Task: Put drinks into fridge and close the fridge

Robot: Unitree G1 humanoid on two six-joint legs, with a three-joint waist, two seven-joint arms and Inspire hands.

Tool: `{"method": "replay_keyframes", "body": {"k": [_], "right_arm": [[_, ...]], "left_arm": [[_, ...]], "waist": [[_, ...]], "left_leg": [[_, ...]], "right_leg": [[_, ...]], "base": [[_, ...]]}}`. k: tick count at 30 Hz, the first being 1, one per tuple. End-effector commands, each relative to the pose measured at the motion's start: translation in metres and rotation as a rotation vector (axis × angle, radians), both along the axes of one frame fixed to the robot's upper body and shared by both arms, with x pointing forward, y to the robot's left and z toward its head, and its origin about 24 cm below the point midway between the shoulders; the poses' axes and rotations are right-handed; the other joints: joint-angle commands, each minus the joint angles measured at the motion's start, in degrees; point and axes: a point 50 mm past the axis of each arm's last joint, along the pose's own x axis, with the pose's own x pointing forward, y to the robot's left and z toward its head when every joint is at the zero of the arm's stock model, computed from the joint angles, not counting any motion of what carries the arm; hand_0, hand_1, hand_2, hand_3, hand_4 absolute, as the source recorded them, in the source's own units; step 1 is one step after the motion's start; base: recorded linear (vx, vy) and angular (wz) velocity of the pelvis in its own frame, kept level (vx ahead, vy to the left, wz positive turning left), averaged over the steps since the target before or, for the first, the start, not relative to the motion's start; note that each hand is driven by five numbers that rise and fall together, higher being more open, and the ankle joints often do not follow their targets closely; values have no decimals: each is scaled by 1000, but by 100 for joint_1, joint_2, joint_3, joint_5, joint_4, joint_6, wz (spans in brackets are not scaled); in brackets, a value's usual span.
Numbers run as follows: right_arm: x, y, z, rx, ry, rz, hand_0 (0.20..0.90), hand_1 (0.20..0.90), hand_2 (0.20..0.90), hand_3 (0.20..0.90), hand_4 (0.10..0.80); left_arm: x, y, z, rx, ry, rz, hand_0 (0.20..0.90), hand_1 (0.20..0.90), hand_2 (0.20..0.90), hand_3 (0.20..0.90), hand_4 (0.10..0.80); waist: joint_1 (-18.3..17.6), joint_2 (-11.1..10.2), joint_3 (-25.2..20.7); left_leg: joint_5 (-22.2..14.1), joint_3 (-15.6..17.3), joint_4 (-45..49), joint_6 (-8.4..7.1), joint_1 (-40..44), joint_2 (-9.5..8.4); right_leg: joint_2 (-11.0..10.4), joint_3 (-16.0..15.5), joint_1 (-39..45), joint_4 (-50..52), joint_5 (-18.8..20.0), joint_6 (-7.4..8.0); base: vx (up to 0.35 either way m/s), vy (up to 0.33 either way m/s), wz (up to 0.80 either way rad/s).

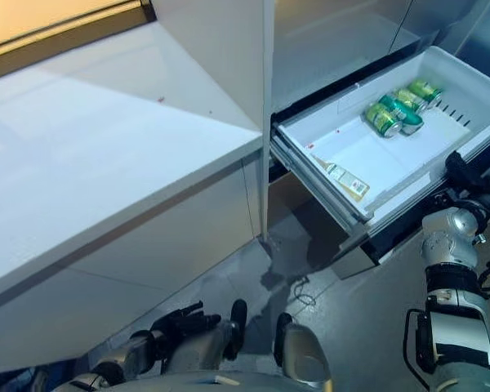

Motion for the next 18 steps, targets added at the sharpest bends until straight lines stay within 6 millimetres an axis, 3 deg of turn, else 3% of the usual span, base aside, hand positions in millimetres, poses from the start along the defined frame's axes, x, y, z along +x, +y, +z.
{"method": "replay_keyframes", "body": {"k": [1, 7, 18], "right_arm": [[17, 11, 32, -52, -166, 139, 900, 900, 900, 900, 800], [25, 18, 32, -74, -168, 226, 900, 900, 900, 900, 800], [44, 37, 56, -169, -207, 370, 900, 900, 900, 900, 800]], "left_arm": [[-34, 5, -12, 23, 88, 5, 900, 900, 900, 900, 800], [-40, 5, -13, -3, 73, 31, 900, 900, 900, 900, 800], [-50, 6, -14, -15, 71, 26, 900, 900, 900, 900, 800]], "waist": [[273, 61, -202], [357, 134, -128], [640, 219, -103]], "left_leg": [[-1154, -80, 955, 383, -163, -215], [-1018, -187, 835, 368, -169, -278], [-741, -471, 471, 271, 17, -332]], "right_leg": [[-99, -64, -71, 509, -34, -247], [-75, -90, -187, 734, -107, -253], [-172, -321, -71, 867, -193, -210]], "base": [[49, 58, 8], [44, 58, 7], [43, 45, 14]]}}
